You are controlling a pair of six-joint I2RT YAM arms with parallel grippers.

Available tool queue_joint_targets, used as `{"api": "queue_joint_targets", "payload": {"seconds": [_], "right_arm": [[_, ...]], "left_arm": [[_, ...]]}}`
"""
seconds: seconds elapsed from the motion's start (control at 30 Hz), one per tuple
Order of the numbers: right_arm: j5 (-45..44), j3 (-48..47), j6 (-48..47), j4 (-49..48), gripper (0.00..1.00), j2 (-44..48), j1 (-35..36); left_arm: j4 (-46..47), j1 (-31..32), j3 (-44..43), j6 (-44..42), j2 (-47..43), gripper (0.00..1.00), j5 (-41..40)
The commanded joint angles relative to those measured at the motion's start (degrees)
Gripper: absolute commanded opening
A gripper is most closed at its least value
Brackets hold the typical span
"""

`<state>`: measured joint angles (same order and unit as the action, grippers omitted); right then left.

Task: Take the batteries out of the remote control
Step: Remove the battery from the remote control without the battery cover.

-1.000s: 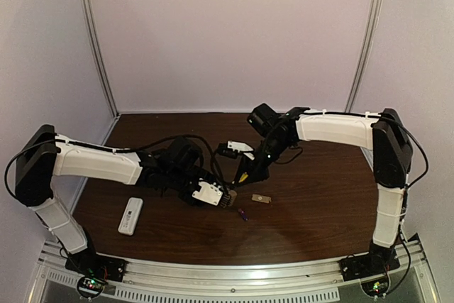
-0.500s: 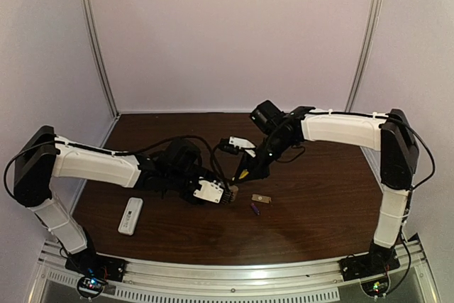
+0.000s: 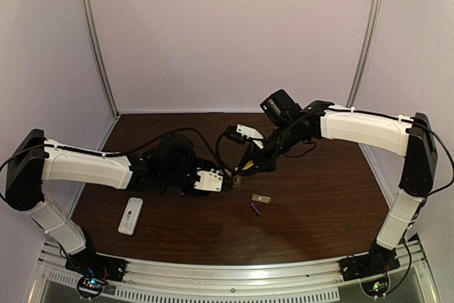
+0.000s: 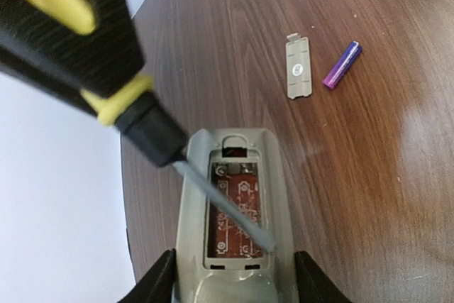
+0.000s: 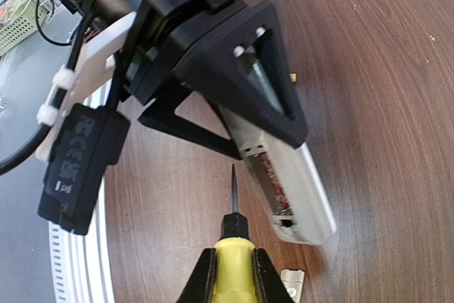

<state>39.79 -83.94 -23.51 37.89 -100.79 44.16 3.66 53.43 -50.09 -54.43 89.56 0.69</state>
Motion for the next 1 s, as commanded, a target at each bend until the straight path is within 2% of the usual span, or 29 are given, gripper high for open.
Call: {"api": "queue_joint_targets", "payload": {"seconds": [0.0,0.63,0.8,0.97], "right_arm": [[1.67,2.5,1.56,2.19,0.0,3.86,1.46],[-1.47,9.93,5.93,4.15,0.0,15.35,1.6],[-3.46,12.15,7.93,5.22,0.0,18.2,1.61],[-6.93,15.3,11.39,2.41,0.0,23.26,1.59]], "left_arm": [[7.07,-0.19,0.59,3.2,-1.9,0.0,-2.17],[9.42,-0.18,0.92,8.8,-4.74,0.0,-3.23],[9.48,-0.2,1.16,13.52,-6.44,0.0,-4.97],[7.19,0.02,-0.2,19.52,-6.92,0.0,-7.18]]}}
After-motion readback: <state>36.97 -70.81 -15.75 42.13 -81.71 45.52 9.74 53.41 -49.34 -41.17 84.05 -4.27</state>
